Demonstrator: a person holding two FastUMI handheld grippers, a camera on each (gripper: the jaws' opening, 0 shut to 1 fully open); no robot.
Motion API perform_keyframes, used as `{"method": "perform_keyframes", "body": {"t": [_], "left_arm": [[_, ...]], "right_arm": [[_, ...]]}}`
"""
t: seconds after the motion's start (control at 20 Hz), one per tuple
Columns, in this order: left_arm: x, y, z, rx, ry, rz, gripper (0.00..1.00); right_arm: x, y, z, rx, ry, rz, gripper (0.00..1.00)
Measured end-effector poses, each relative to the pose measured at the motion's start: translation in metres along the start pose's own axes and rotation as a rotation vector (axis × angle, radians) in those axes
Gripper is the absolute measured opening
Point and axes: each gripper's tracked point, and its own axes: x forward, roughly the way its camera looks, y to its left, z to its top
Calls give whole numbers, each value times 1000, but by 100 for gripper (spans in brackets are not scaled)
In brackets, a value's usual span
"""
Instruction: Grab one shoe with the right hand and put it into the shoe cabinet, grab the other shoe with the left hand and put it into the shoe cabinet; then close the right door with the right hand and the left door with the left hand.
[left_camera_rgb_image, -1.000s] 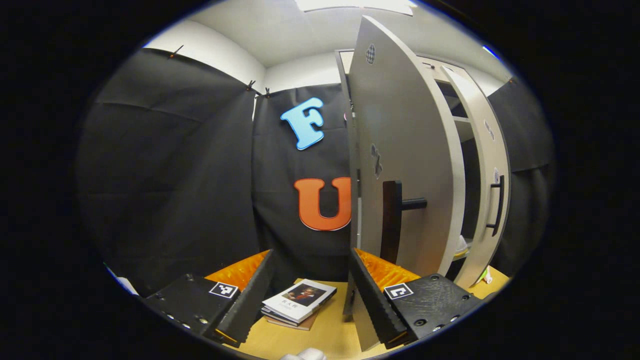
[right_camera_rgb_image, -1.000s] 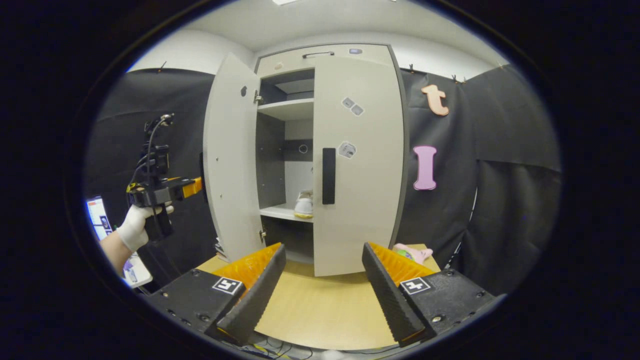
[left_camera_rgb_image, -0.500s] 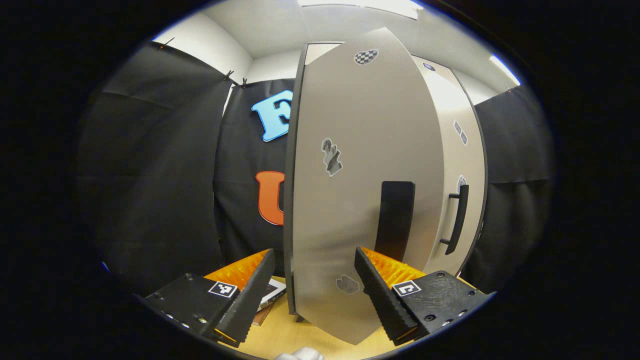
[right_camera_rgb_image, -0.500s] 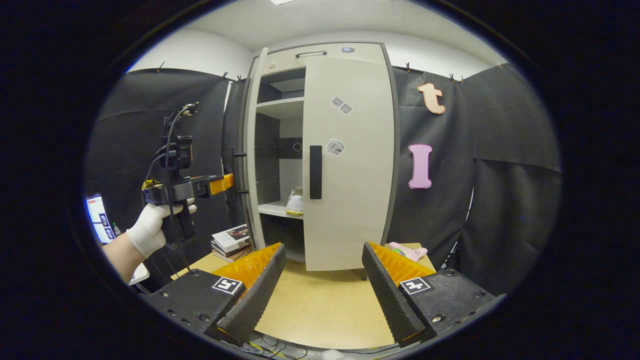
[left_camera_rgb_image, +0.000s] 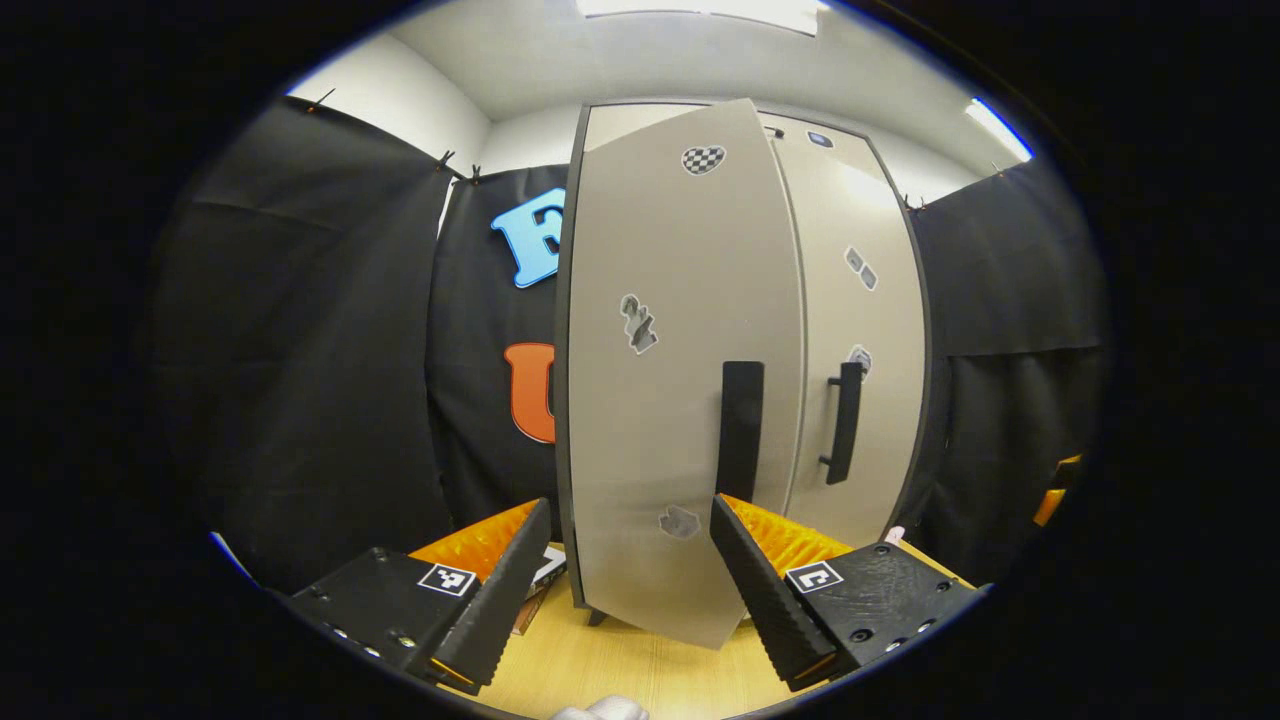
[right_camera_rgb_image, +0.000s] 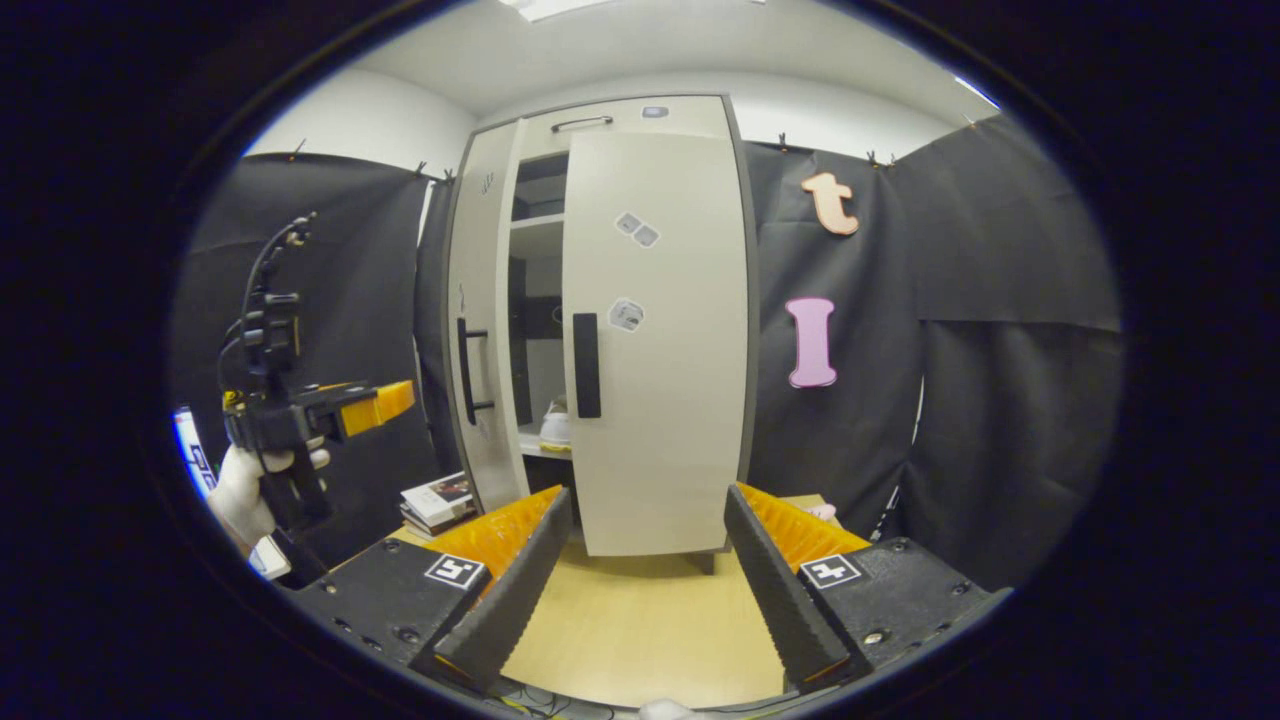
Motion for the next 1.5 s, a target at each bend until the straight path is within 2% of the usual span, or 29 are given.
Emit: {"method": "perform_keyframes", "body": {"t": [0.15, 0.2, 0.25, 0.75, 0.95, 1.2, 1.5], "left_arm": [[-39, 4, 0, 7, -1, 4, 97], [-51, 5, 1, -1, -2, 6, 100], [-63, 8, 0, -3, -1, 8, 96], [-156, 58, -17, -32, 36, 95, 96], [-178, 71, -21, -15, 42, 102, 96], [-192, 67, -26, -11, 48, 71, 96], [-196, 43, -23, -17, 41, 61, 95]], "right_arm": [[1, 11, 2, -2, -8, 21, 99], [0, 14, 2, -10, -10, 23, 99], [-1, 16, 2, -17, -10, 26, 99], [-29, 47, 1, -41, -29, 19, 99], [-44, 54, -3, -43, -32, -6, 99], [-66, 41, 5, -17, -62, -89, 100], [-79, 29, 7, -27, -70, -87, 100]]}}
